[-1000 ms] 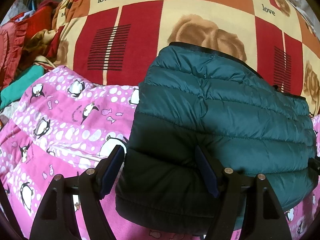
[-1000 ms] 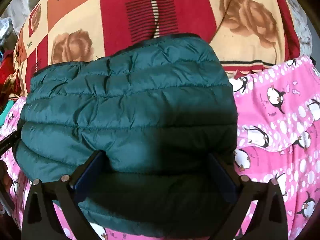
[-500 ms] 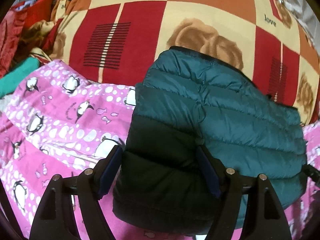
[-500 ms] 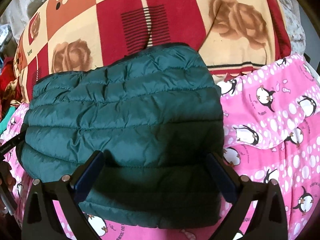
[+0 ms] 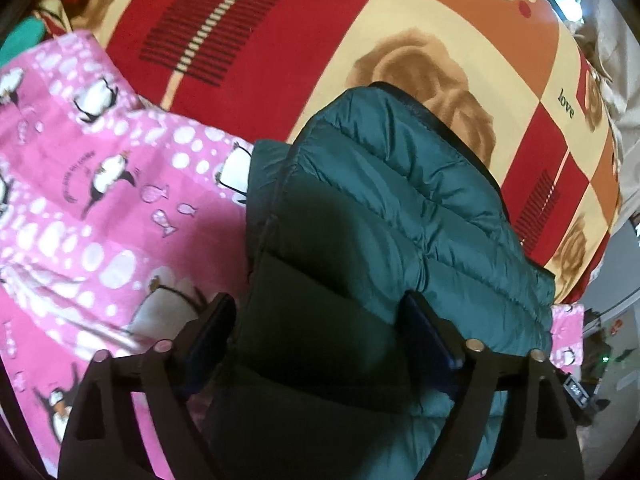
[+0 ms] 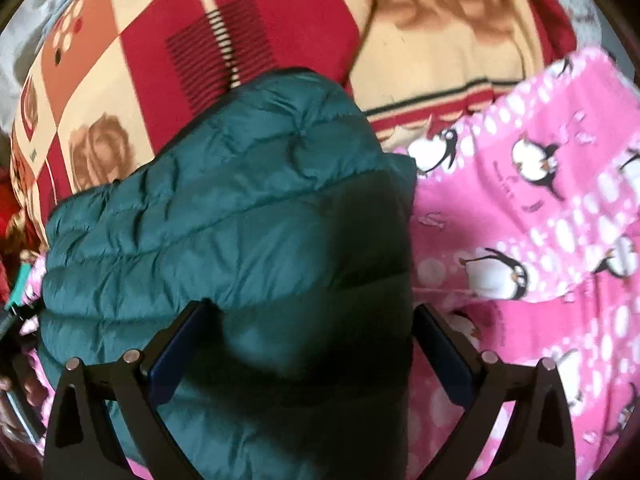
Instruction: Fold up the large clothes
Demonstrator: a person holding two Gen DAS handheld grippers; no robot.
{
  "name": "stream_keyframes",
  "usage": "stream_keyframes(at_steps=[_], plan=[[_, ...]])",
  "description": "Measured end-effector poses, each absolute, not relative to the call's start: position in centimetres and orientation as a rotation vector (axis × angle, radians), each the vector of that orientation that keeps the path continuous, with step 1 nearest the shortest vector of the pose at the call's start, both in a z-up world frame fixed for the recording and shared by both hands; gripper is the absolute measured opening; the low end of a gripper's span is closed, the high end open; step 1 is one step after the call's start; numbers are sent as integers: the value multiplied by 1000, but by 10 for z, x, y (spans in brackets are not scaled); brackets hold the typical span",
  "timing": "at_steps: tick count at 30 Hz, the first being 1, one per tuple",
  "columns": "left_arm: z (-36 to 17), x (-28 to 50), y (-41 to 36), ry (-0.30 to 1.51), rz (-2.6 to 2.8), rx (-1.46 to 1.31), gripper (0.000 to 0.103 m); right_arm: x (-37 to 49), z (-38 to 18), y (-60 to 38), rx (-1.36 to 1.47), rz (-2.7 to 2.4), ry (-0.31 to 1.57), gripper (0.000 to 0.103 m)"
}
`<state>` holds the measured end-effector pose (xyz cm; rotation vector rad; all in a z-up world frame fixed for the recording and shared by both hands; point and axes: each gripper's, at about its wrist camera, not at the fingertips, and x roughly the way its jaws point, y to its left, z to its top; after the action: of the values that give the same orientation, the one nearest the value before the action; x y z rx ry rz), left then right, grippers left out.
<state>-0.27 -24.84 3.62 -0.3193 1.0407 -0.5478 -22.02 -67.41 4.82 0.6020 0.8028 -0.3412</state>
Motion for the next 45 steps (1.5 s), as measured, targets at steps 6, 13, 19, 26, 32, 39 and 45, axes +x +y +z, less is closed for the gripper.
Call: stream_keyframes(at_steps=[6,13,19,26,32,39,45], plan=[[22,8,-254,1065,-580,-352,75,-205,29,-697,692,-243,798,103],[17,13,-269,1090,-630,-350,63,-184,17,-703,742,-147,840,103],[36,-7,-271,1021,-708,-331,12,-196,34,-688,751,-52,735,61],[80,-41,-253,1003,-764,-333,1,-234,78,-663,740,3,651,41],[110,-93,-212,1028,-830,-314,1,-280,103,-625,747,61,685,41],[97,-141,-171,1142,-761,-231,11,-358,92,-592,775,63,772,48],[72,-157,-174,1059,-537,-69,50,-365,58,-577,596,-186,897,84]])
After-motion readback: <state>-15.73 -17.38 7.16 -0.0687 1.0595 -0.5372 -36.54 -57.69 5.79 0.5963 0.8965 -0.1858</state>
